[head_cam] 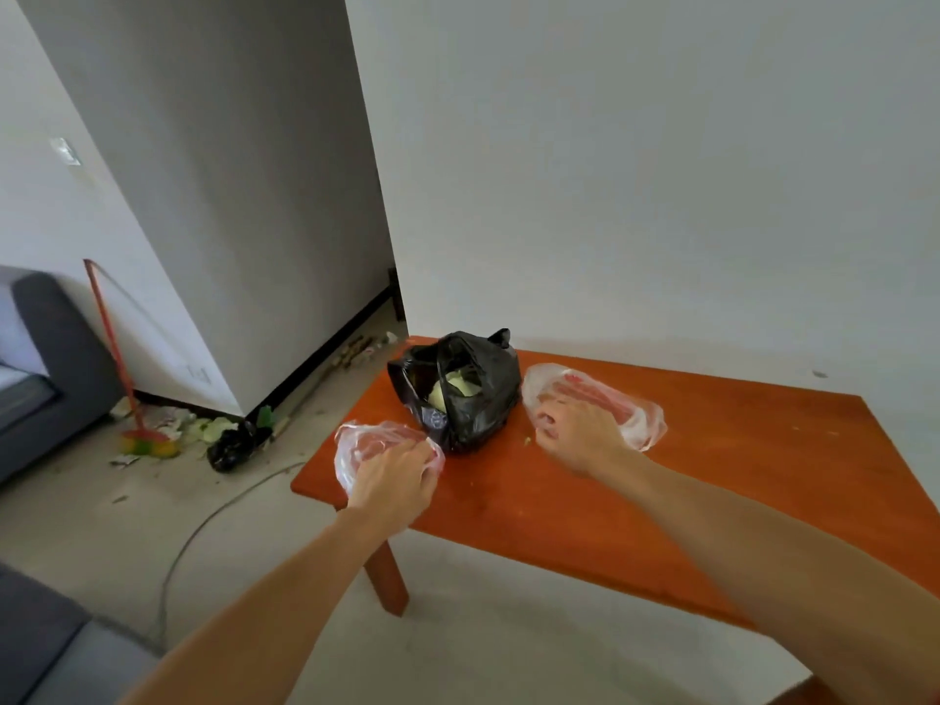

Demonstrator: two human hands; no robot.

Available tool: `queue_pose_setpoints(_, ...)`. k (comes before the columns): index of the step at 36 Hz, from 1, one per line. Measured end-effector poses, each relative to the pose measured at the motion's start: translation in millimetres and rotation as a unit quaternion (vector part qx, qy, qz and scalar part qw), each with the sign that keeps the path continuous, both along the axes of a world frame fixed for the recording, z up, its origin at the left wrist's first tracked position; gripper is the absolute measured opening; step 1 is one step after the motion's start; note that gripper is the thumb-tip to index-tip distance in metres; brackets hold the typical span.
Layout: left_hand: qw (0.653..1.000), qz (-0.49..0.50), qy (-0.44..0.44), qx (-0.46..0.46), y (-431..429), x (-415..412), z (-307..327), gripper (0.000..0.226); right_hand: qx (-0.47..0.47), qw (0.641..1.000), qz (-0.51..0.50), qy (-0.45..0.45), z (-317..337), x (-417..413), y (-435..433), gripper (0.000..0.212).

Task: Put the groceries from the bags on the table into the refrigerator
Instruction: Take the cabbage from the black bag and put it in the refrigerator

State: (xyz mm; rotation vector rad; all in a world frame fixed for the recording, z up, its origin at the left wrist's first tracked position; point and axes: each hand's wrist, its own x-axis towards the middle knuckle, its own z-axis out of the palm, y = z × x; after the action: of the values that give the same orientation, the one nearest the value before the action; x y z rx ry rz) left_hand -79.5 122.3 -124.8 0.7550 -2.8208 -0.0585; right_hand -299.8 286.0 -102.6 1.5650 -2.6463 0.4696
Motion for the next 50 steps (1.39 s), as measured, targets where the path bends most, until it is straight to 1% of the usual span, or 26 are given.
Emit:
queue_pose_setpoints(1, 1.000, -0.004, -0.014, -0.015, -15, -5, 0, 0.033, -0.002, 1.000, -0.008, -0.001, 2, -5, -14, 0.024)
queue_pose_setpoints(3, 0.998, -0.001, -0.045, -0.043, -48, -17, -4, 0.027, -0.006, 1.000, -0.023, -0.001, 4, -16, -41, 0.023)
queue_pose_setpoints(7, 0.999, 0.031, -0.045, 0.001, -98, -38, -5, 0.014, -0.013, 0.999, -0.031, 0.013, 7, -31, -86, 0.029)
queue_pose_setpoints(9, 0.999, 0.020, -0.029, 0.003, -112, -50, -3, 0.014, -0.012, 1.000, -0.023, 0.010, 7, -42, -108, 0.034)
queue_pose_setpoints(14, 1.000, 0.007, -0.015, 0.012, -153, -88, -6, 0.023, -0.006, 1.000, -0.008, -0.002, 11, -79, -170, 0.044)
queue_pose_setpoints(18, 0.999, -0.003, -0.037, -0.014, -180, -119, -11, 0.031, -0.011, 0.999, 0.028, -0.013, 2, -107, -224, 0.050)
queue_pose_setpoints(21, 0.999, 0.015, -0.036, 0.009, -200, -144, -19, 0.045, -0.019, 0.997, 0.062, -0.044, -15, -125, -257, 0.050)
queue_pose_setpoints(24, 0.997, -0.027, -0.068, -0.009, -215, -166, -39, 0.051, 0.003, 0.993, 0.097, -0.072, -39, -141, -279, 0.048)
queue_pose_setpoints(27, 0.992, -0.053, -0.113, -0.023, -226, -179, -63, 0.053, 0.016, 0.992, 0.071, -0.106, -69, -149, -281, 0.042)
queue_pose_setpoints(30, 0.987, -0.084, -0.130, -0.034, -237, -189, -85, 0.054, 0.044, 0.990, 0.055, -0.121, -98, -155, -264, 0.049)
queue_pose_setpoints(32, 0.985, -0.092, -0.137, -0.041, -246, -196, -98, 0.054, 0.069, 0.989, 0.055, -0.116, -117, -164, -248, 0.049)
queue_pose_setpoints(35, 0.987, -0.071, -0.142, -0.037, -260, -207, -113, 0.046, 0.143, 0.984, 0.071, -0.082, -146, -177, -219, 0.042)
queue_pose_setpoints(37, 0.986, -0.055, -0.157, -0.020, -269, -215, -119, 0.049, 0.189, 0.977, 0.065, -0.075, -163, -183, -199, 0.035)
queue_pose_setpoints(40, 0.987, -0.036, -0.159, 0.006, -282, -223, -126, 0.053, 0.248, 0.964, 0.030, -0.094, -181, -186, -175, 0.030)
queue_pose_setpoints(42, 0.986, -0.031, -0.160, 0.024, -289, -226, -131, 0.056, 0.258, 0.957, 0.001, -0.132, -192, -185, -166, 0.027)
queue_pose_setpoints(44, 0.984, -0.040, -0.171, 0.041, -294, -227, -135, 0.059, 0.244, 0.953, -0.027, -0.179, -199, -183, -165, 0.023)
queue_pose_setpoints(46, 0.981, -0.058, -0.175, 0.060, -296, -226, -138, 0.061, 0.207, 0.958, -0.052, -0.191, -198, -179, -173, 0.020)
queue_pose_setpoints(48, 0.979, -0.077, -0.171, 0.074, -298, -223, -139, 0.061, 0.122, 0.976, -0.067, -0.165, -190, -176, -188, 0.020)
queue_pose_setpoints(50, 0.979, -0.095, -0.165, 0.075, -303, -220, -137, 0.061, 0.004, 0.990, -0.060, -0.129, -177, -171, -210, 0.017)
